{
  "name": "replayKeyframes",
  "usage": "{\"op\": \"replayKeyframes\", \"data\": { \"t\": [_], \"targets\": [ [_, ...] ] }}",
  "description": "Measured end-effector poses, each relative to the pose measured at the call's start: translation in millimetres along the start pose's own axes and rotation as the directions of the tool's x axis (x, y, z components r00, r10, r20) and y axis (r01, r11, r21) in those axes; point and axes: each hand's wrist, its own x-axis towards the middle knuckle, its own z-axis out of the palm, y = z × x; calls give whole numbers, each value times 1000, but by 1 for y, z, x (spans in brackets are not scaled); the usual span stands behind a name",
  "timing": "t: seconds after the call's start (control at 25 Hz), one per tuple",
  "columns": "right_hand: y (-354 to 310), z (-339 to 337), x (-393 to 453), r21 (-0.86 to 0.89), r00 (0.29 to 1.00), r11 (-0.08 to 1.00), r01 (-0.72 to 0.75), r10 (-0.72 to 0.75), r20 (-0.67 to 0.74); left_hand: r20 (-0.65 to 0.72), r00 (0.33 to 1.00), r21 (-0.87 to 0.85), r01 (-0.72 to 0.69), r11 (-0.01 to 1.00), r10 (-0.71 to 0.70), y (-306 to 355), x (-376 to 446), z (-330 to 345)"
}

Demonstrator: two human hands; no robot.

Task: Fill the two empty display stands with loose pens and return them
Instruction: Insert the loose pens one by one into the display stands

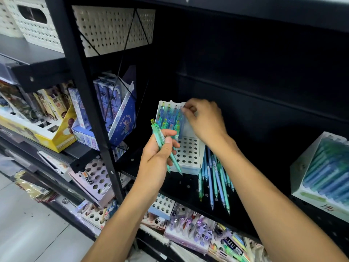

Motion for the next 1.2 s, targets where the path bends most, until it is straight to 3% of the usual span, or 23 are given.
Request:
{"op": "replayKeyframes", "data": {
  "t": [0.16,0.28,0.36,0.44,0.48,0.64,0.72,0.84,0.96,1.0,1.04,1.12,1.2],
  "targets": [
    [14,13,20,-106,989,992,-64,78,128,14,1000,-7,-2,1000,2,0,0,2],
    [16,6,16,-85,995,992,-90,92,24,28,1000,12,-7,1000,7,1,-1,-1],
    [8,-9,-2,156,998,987,-35,41,-37,75,997,39,-5,999,2,2,0,-1],
    [-1,-23,-24,498,977,866,-38,-72,199,147,989,63,-3,998,-6,2,1,1],
    [-2,-28,-33,582,939,809,-77,-137,315,187,982,62,-7,998,-4,2,2,3],
    [8,-46,-43,735,877,660,-158,-248,411,322,947,49,-23,999,6,2,3,9],
    [9,-49,-46,749,849,636,-186,-279,448,342,939,90,-11,996,-20,7,1,15],
    [13,-50,-47,749,916,638,-181,-169,365,225,974,180,-59,982,17,12,-4,14],
    [15,-51,-39,836,957,505,-214,-62,282,123,990,173,-96,980,75,13,-3,12],
    [11,-43,-38,808,964,558,-188,-51,260,130,990,184,-84,979,61,8,0,17],
    [6,-31,-38,711,981,695,-111,-40,192,124,991,199,-69,978,45,0,5,25],
    [2,1,-47,386,998,920,69,-65,-24,58,998,222,-50,974,38,-23,11,40],
    [12,21,-63,205,981,972,117,-82,-173,40,996,246,-87,965,80,-45,9,44]
  ]
}}
